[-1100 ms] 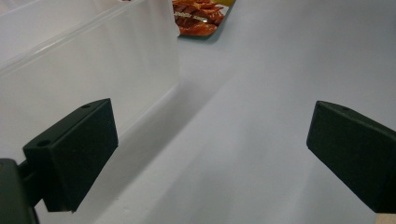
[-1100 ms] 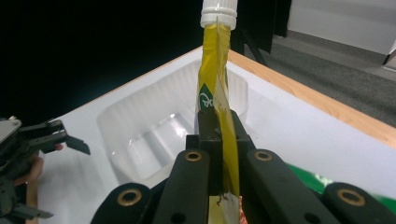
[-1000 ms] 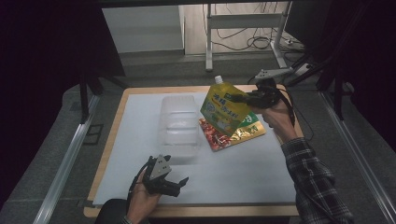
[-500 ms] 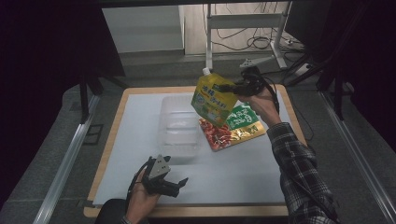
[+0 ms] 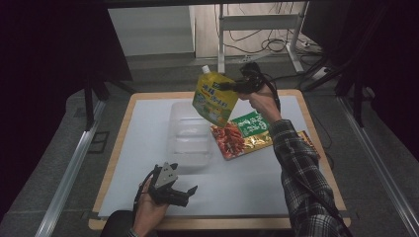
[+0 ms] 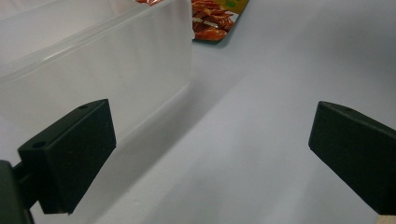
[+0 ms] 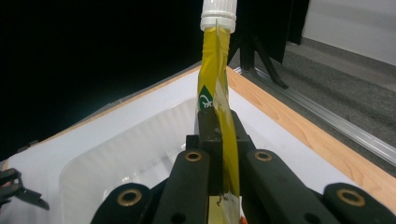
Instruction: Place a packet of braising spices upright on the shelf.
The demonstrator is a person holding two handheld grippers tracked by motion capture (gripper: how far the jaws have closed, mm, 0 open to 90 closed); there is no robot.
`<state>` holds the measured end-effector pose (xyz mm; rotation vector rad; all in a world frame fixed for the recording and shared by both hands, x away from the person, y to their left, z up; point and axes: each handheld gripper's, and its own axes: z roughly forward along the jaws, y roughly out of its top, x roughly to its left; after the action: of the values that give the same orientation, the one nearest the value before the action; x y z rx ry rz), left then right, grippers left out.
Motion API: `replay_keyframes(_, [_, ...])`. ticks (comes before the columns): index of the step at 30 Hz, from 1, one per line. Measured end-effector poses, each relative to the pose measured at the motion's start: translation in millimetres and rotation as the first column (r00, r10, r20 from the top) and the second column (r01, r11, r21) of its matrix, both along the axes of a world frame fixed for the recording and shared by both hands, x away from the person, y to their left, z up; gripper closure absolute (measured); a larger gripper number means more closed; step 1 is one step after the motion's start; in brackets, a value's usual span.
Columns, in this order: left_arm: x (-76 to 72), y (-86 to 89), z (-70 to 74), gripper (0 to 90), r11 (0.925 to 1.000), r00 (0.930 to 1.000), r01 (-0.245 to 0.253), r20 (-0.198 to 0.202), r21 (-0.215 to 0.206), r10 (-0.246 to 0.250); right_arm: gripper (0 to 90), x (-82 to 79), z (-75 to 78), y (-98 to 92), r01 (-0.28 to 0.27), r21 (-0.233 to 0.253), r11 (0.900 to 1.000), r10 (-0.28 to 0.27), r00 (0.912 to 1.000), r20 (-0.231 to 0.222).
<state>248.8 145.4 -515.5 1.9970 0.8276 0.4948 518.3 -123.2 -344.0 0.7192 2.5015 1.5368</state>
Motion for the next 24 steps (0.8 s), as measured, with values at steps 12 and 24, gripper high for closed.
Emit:
replay_keyframes(12, [-0.1, 0.7, 0.5, 0.0, 1.0, 1.0, -0.008, -0.001, -0.002, 0.008, 89.1, 13.9, -0.5, 31.8, -0.014, 0.003, 1.0, 0.014, 0.9998, 0.011])
replay_keyframes(24, [-0.6, 0.5, 0.8, 0.0, 1.0, 1.0, 0.002, -0.003, -0.005, -0.002, 89.1, 22.8, -7.4, 68.7, -0.044, -0.056, 0.997, 0.046, 0.9987, 0.023])
